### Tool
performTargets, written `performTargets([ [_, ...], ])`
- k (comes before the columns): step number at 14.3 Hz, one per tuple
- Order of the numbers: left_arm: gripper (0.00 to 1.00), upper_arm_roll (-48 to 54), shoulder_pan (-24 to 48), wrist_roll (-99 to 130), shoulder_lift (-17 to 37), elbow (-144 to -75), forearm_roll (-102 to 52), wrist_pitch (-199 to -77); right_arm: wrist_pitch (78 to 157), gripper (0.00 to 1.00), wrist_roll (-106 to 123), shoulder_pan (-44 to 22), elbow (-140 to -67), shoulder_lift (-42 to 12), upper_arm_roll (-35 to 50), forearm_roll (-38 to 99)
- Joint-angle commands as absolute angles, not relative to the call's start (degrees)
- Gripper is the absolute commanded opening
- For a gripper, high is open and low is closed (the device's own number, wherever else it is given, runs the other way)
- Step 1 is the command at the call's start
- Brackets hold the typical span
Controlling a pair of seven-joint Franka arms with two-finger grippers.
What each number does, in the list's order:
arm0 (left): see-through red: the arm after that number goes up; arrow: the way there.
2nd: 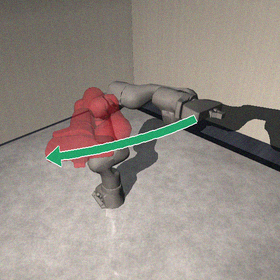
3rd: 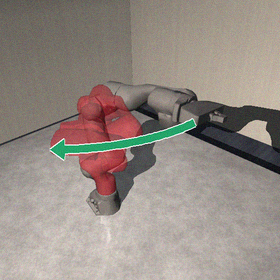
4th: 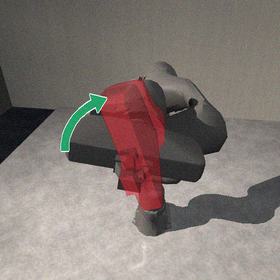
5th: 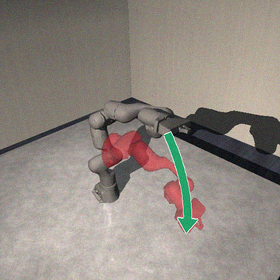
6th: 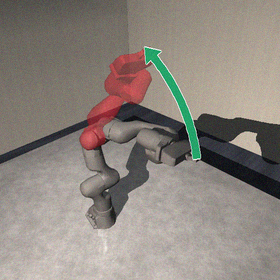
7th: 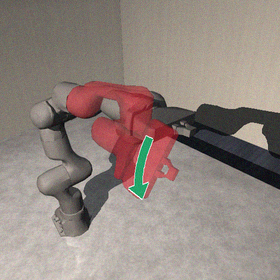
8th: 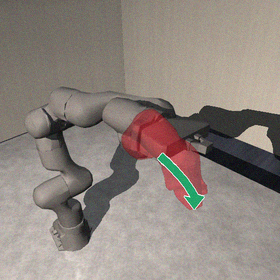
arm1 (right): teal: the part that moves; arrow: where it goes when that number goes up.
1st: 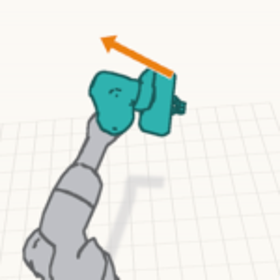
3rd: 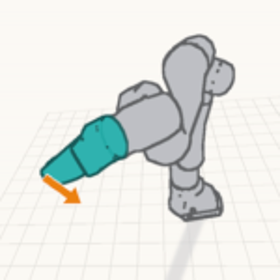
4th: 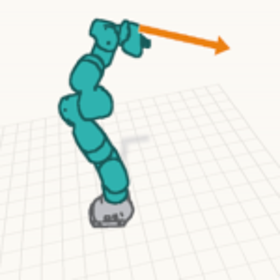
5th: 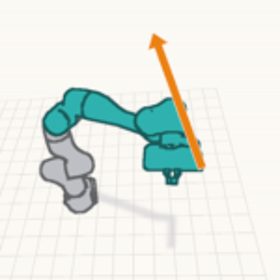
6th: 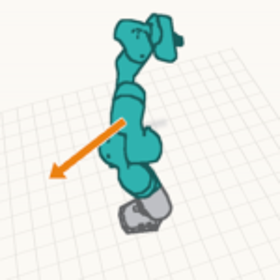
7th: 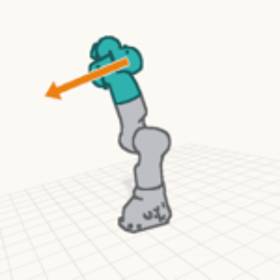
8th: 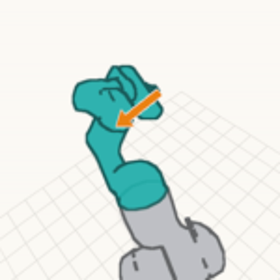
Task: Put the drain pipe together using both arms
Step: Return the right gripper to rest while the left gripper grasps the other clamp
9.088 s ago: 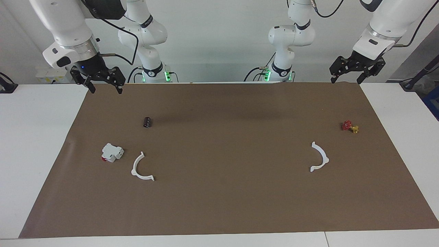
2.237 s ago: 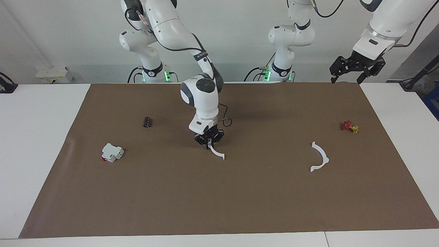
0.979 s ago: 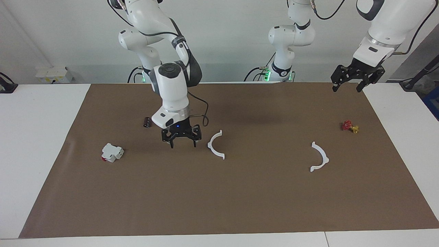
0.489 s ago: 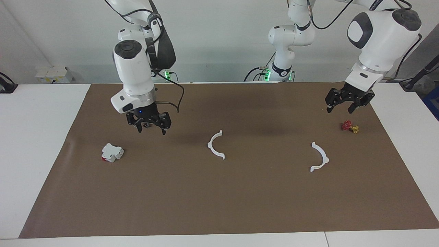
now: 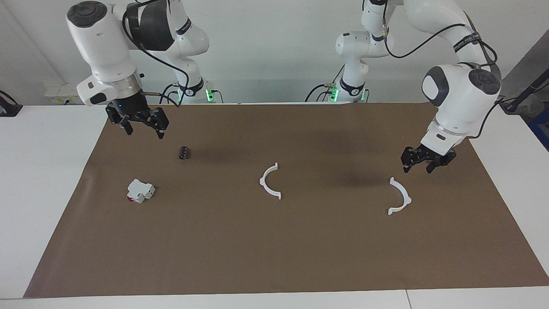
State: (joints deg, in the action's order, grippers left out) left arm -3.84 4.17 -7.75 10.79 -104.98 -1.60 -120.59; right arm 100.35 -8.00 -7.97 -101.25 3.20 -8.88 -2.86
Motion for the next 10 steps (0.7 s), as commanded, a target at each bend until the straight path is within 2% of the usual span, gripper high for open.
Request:
performTargets([
  [1, 0.77, -3.52, 2.82, -10.01, 13.87, -106.08, -2.55, -125.84, 96.08, 0.99, -4.57, -4.75, -100.72, 4.92, -8.26, -2.9],
  [2, 0.76, -3.52, 2.73, -11.15, 15.1, -106.08, -2.55, -127.08, 94.5, 0.99, -4.74, -4.57, -99.42, 4.75, -8.17, -2.38],
  [4, 0.74, -3.51, 2.29, -12.47, 16.95, -106.0, -4.29, -129.45, 88.01, 0.99, -5.97, -4.31, -91.71, 0.99, -8.09, 2.09],
  [7, 0.73, -3.52, 1.41, -17.47, 21.26, -105.29, -8.7, -134.45, 87.63, 1.0, -5.63, -4.75, -93.33, 1.4, -8.09, 2.11],
  [10, 0.71, -3.52, 0.7, -18.8, 22.67, -105.38, -8.7, -135.96, 89.55, 1.0, -4.84, -5.54, -93.6, 1.58, -7.48, 1.41],
])
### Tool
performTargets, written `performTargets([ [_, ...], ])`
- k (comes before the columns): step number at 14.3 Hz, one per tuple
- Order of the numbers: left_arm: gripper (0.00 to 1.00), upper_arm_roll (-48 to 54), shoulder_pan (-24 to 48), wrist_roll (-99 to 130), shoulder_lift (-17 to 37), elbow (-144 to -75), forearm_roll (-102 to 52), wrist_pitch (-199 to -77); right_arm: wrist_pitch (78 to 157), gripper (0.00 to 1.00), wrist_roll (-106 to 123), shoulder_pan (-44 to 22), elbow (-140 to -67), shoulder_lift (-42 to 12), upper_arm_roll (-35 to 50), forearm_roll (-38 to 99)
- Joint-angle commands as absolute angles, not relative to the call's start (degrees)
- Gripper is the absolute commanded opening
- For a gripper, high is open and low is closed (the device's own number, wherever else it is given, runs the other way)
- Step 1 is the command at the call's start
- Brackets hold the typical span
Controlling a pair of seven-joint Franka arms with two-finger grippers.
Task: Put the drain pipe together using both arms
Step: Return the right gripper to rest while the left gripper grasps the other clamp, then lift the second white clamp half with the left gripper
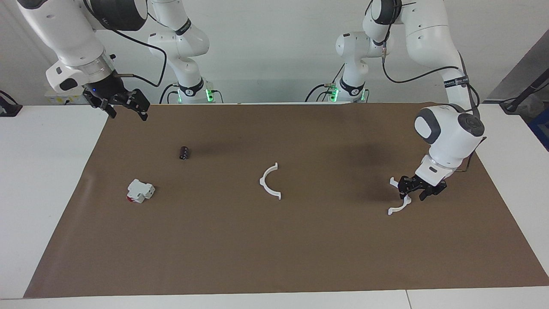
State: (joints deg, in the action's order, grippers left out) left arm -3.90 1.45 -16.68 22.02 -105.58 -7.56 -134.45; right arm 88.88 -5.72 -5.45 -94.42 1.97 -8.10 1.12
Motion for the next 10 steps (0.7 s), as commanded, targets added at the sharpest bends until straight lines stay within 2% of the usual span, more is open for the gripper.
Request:
performTargets([
  [1, 0.71, -3.52, 0.7, -19.5, 23.2, -105.55, -8.7, -136.49, 89.91, 1.0, -3.96, -6.32, -93.69, 1.58, -7.38, -0.42],
  [10, 0.64, -3.52, 0.7, -23.1, 23.9, -106.7, -8.79, -137.99, 89.3, 1.0, -3.87, -6.24, -93.6, 1.84, -7.56, -0.79],
])
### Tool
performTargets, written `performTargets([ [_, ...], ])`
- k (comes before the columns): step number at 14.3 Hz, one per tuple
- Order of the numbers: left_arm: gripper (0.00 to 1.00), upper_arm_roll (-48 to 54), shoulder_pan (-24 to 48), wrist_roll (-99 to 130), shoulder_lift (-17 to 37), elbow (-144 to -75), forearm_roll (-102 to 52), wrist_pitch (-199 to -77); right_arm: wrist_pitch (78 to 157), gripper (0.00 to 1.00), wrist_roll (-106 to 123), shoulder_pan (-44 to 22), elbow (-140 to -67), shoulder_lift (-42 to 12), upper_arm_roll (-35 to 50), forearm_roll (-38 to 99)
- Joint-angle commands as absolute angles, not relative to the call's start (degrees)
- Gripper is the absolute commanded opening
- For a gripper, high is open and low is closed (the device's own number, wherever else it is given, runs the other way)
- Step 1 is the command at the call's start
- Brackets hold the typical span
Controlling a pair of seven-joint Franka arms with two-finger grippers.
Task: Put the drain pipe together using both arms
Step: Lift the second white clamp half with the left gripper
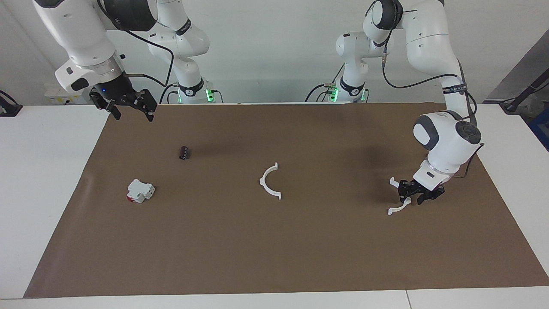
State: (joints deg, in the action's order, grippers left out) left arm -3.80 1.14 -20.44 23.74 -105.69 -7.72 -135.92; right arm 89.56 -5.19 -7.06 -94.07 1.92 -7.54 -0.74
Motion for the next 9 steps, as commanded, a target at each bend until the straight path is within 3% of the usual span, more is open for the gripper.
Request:
performTargets([
  [1, 0.63, -3.52, 0.7, -23.46, 23.91, -106.96, -8.79, -138.08, 89.38, 1.0, -3.87, -6.41, -93.6, 1.93, -7.56, -0.7],
  [4, 0.61, -3.52, 0.7, -23.47, 23.91, -107.14, -8.79, -138.34, 89.47, 1.0, -4.04, -7.03, -93.6, 2.02, -7.47, -0.7],
  [5, 0.55, -3.52, 0.7, -23.47, 23.91, -107.14, -8.79, -138.25, 89.47, 1.0, -4.04, -7.03, -93.6, 2.02, -7.56, -0.7],
  [8, 0.23, -3.52, 0.62, -23.12, 23.91, -107.05, -8.79, -137.46, 89.47, 1.0, -4.13, -6.94, -93.6, 2.02, -7.56, -0.7],
  [9, 0.0, -3.52, 0.88, -22.68, 23.82, -106.96, -8.79, -137.11, 89.47, 1.0, -4.04, -6.94, -93.6, 2.02, -7.56, -0.7],
])
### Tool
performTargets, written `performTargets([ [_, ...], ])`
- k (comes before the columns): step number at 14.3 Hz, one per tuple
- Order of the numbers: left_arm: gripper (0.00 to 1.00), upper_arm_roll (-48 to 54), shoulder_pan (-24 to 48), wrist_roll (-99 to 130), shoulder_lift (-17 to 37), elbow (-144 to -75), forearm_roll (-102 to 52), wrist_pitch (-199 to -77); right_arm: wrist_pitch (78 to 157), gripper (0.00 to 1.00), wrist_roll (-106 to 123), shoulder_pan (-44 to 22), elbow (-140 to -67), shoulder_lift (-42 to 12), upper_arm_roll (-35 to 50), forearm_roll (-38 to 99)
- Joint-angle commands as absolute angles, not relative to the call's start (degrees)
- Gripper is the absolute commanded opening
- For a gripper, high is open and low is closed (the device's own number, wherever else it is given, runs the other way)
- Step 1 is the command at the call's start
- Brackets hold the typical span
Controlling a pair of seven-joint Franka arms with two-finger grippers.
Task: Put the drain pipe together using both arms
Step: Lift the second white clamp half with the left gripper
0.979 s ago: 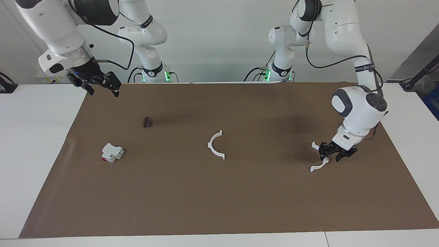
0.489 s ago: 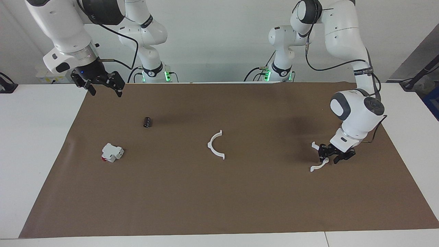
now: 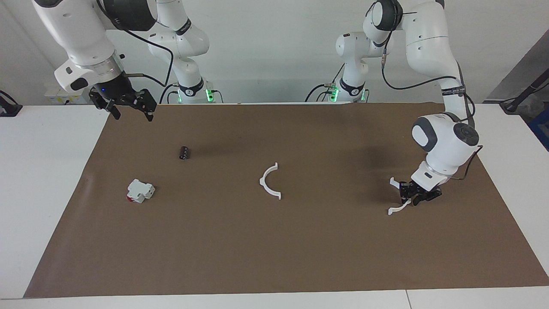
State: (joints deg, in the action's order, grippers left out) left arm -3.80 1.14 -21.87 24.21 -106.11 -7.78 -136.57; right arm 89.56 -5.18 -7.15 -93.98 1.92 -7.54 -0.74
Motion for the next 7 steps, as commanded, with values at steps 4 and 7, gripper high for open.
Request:
performTargets([
  [4, 0.0, -3.78, 2.89, -19.34, 23.29, -106.35, -8.09, -135.18, 89.47, 1.0, -4.04, -6.94, -93.6, 2.02, -7.56, -0.7],
  [7, 0.0, -3.78, 5.7, -17.59, 22.24, -105.39, -8.0, -133.43, 89.47, 1.0, -4.04, -6.94, -93.6, 2.02, -7.56, -0.62],
])
